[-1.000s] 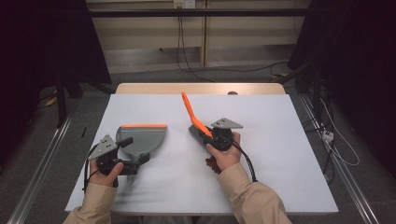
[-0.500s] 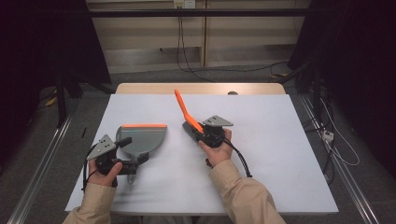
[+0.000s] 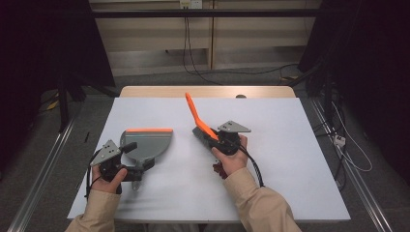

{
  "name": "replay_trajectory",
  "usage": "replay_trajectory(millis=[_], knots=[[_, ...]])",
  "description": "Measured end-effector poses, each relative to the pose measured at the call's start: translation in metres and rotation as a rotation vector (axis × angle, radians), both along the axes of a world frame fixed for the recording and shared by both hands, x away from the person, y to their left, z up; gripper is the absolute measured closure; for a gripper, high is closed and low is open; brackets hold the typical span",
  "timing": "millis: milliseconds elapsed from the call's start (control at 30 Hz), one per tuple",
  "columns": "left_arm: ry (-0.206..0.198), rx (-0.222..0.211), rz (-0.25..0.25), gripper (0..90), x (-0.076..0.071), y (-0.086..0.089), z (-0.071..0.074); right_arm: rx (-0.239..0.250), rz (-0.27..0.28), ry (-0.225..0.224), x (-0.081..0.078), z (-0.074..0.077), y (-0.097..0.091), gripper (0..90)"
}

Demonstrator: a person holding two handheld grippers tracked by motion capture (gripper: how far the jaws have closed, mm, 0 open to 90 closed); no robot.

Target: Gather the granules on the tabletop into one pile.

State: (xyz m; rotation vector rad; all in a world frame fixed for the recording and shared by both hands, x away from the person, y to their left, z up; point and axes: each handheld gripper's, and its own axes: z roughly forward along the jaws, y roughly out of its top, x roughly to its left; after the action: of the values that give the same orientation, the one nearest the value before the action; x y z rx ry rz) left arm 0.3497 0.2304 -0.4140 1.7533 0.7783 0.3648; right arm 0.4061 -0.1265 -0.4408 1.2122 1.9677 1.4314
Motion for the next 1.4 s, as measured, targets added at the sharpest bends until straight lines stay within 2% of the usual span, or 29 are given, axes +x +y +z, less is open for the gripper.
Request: replay_trajectory(millis=[100,300,400,500,567,633,733,800,1000,1100,1200,1233,1400], knots=[[0.002,-0.006,-0.002,4.2,0.000,0.001,0.000,0.011,-0.007,-0.001,0.001,0.011,-0.012,70.8],[0.016,0.005,0.001,4.2,0.000,0.001,0.000,-0.033,-0.037,0.032,-0.003,0.021,-0.050,70.8],[0.034,0.018,-0.010,4.4,-0.001,0.000,-0.001,-0.042,-0.067,0.041,-0.009,0.020,-0.071,70.8],[0.050,0.035,-0.016,4.5,-0.002,-0.002,-0.002,-0.078,-0.083,0.057,-0.016,0.017,-0.085,70.7],[0.049,0.040,-0.025,4.5,-0.002,-0.003,-0.002,-0.105,-0.082,0.070,-0.020,0.014,-0.093,70.7],[0.049,0.041,-0.031,4.5,-0.003,-0.004,-0.002,-0.106,-0.086,0.083,-0.024,0.011,-0.098,70.7],[0.049,0.045,-0.031,4.5,-0.003,-0.005,-0.002,-0.122,-0.096,0.106,-0.029,0.008,-0.103,70.6],[0.052,0.046,-0.033,4.5,-0.003,-0.005,-0.002,-0.134,-0.101,0.104,-0.031,0.007,-0.105,70.6],[0.060,0.050,-0.026,4.5,-0.003,-0.004,-0.002,-0.125,-0.103,0.136,-0.032,0.008,-0.107,69.5],[0.062,0.048,-0.026,4.5,-0.003,-0.004,-0.003,-0.100,-0.100,0.172,-0.028,0.010,-0.107,65.9],[0.066,0.050,-0.022,4.5,-0.003,-0.004,-0.003,-0.102,-0.106,0.175,-0.025,0.017,-0.105,64.7],[0.070,0.054,-0.018,4.5,-0.003,-0.003,-0.003,-0.098,-0.104,0.189,-0.023,0.019,-0.104,64.9],[0.087,0.071,0.004,4.6,-0.004,0.000,-0.004,-0.138,-0.109,0.245,-0.014,0.024,-0.100,69.3]])
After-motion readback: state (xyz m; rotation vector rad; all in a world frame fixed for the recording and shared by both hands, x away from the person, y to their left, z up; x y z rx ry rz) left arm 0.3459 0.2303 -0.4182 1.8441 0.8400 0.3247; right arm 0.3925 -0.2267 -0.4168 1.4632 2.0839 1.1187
